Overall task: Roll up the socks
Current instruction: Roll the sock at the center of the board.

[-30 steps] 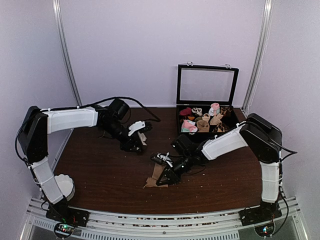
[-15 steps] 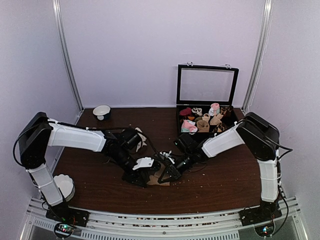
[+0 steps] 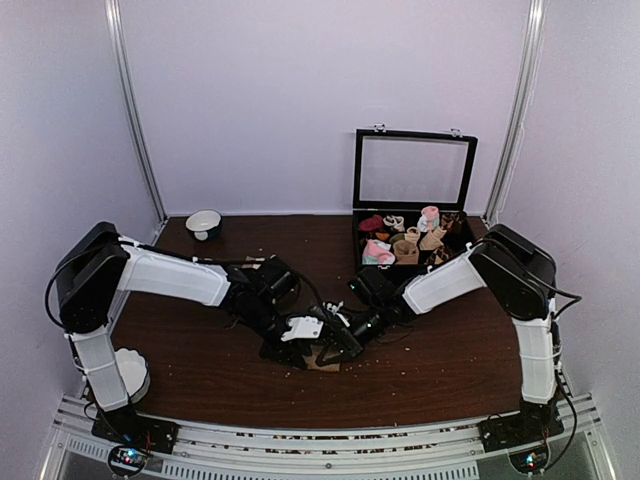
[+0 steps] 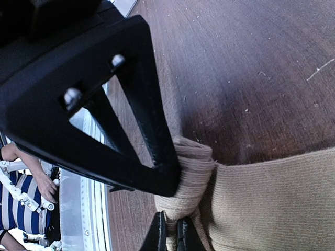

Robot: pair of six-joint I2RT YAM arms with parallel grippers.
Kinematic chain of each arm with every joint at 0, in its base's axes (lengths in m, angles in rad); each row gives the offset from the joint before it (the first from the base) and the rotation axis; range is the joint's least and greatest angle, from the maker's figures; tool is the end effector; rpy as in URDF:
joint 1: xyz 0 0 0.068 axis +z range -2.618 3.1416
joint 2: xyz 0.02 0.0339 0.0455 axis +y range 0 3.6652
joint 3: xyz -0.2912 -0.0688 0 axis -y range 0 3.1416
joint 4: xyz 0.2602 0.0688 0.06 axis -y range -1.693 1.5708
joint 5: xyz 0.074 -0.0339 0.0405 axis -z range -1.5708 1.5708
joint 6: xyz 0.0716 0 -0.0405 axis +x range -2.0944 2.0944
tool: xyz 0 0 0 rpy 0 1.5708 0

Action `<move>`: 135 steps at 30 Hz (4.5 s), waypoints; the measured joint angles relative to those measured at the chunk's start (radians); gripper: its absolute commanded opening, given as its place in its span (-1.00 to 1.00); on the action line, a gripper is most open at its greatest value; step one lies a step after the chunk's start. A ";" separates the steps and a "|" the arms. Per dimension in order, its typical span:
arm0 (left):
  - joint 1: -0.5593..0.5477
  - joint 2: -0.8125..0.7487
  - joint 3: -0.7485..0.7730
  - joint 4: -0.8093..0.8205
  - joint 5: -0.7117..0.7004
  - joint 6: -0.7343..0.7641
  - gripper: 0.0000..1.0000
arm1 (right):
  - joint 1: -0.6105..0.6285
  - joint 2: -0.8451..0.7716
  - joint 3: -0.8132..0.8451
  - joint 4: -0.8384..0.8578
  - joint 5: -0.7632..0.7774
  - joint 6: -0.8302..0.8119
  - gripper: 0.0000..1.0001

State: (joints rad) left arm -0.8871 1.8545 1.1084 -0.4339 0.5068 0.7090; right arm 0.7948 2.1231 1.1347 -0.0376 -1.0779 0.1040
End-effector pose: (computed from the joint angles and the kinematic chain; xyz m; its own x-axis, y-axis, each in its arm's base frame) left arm 0.2165 -0.3207 0.1342 0.0740 0.8103 -0.5813 0.9834 -0.1563 -0.0926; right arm 0.2505 0.3453 0.0848 -0.6640 -0.6065 -0.4372 -0.5918 0.0689 0.8032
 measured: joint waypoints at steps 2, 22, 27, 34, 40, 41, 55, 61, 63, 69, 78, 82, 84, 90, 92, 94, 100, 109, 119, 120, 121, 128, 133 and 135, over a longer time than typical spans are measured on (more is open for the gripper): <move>-0.005 0.007 0.005 0.000 -0.014 0.008 -0.51 | -0.001 0.003 0.003 -0.001 -0.005 0.001 -1.00; -0.018 0.108 0.130 -0.090 -0.061 0.024 -0.18 | -0.014 -0.017 -0.030 0.050 -0.005 0.061 -1.00; -0.028 0.108 0.130 -0.087 -0.079 0.027 -0.25 | -0.016 -0.015 -0.028 0.050 -0.008 0.067 -0.98; -0.052 0.124 0.138 -0.067 -0.137 0.034 -0.26 | -0.016 -0.017 -0.029 0.054 -0.007 0.087 -0.95; -0.076 0.125 0.139 -0.063 -0.193 0.038 -0.63 | -0.016 -0.016 -0.029 0.057 -0.008 0.107 -0.84; -0.078 0.126 0.140 -0.063 -0.199 0.035 -0.71 | -0.018 -0.017 -0.029 0.058 -0.008 0.109 -0.81; -0.082 0.177 0.216 -0.104 -0.178 0.030 -1.00 | -0.033 -0.116 -0.109 0.062 0.127 0.103 -0.61; -0.085 0.212 0.264 -0.120 -0.138 0.031 -1.00 | -0.043 -0.180 -0.161 0.033 0.211 0.076 -0.40; -0.085 0.222 0.277 -0.121 -0.125 0.022 -1.00 | -0.050 -0.208 -0.190 0.035 0.236 0.074 -0.33; -0.074 0.242 0.307 -0.148 -0.088 -0.031 -1.00 | -0.087 -0.293 -0.272 0.048 0.313 0.080 -0.26; -0.058 0.270 0.348 -0.199 -0.042 -0.054 -1.00 | -0.156 -0.452 -0.442 0.124 0.465 0.111 -0.17; -0.042 0.313 0.417 -0.281 0.003 -0.053 -1.00 | -0.140 -0.646 -0.599 0.202 0.607 0.121 1.00; -0.031 0.344 0.463 -0.338 0.038 -0.052 -1.00 | -0.103 -0.768 -0.658 0.247 0.715 0.101 0.99; -0.014 0.394 0.531 -0.492 0.126 -0.049 -1.00 | -0.060 -0.943 -0.672 0.332 0.951 0.120 0.99; -0.014 0.412 0.553 -0.555 0.148 -0.049 -1.00 | -0.066 -0.945 -0.686 0.374 0.989 0.157 0.99; -0.014 0.432 0.575 -0.615 0.169 -0.050 -1.00 | -0.072 -0.940 -0.733 0.464 0.964 0.165 0.99; -0.014 0.488 0.632 -0.764 0.214 -0.062 -1.00 | 0.047 -0.818 -0.764 0.531 0.869 0.044 0.99; -0.001 0.534 0.644 -0.864 0.280 -0.161 -1.00 | 0.307 -0.868 -0.803 0.519 1.063 -0.103 0.58; 0.028 0.594 0.657 -0.934 0.387 -0.226 -1.00 | 0.512 -0.739 -0.677 0.411 1.179 -0.214 0.51; 0.029 0.597 0.658 -0.940 0.392 -0.229 -1.00 | 0.513 -0.706 -0.647 0.404 1.177 -0.232 0.50; 0.029 0.599 0.659 -0.943 0.394 -0.232 -1.00 | 0.513 -0.669 -0.613 0.399 1.173 -0.257 0.48; 0.029 0.600 0.658 -0.943 0.393 -0.255 -1.00 | 0.512 -0.491 -0.457 0.378 1.119 -0.382 0.19; 0.029 0.600 0.658 -0.943 0.393 -0.258 -1.00 | 0.504 -0.420 -0.414 0.356 1.048 -0.431 0.04; 0.029 0.600 0.659 -0.943 0.392 -0.257 -1.00 | 0.493 -0.396 -0.410 0.353 1.023 -0.440 -0.08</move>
State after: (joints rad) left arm -0.8581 2.4542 1.7676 -1.3773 0.8989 0.4515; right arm 1.2881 1.7275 0.7246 0.3157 -0.0547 -0.3363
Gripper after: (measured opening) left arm 0.124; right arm 0.526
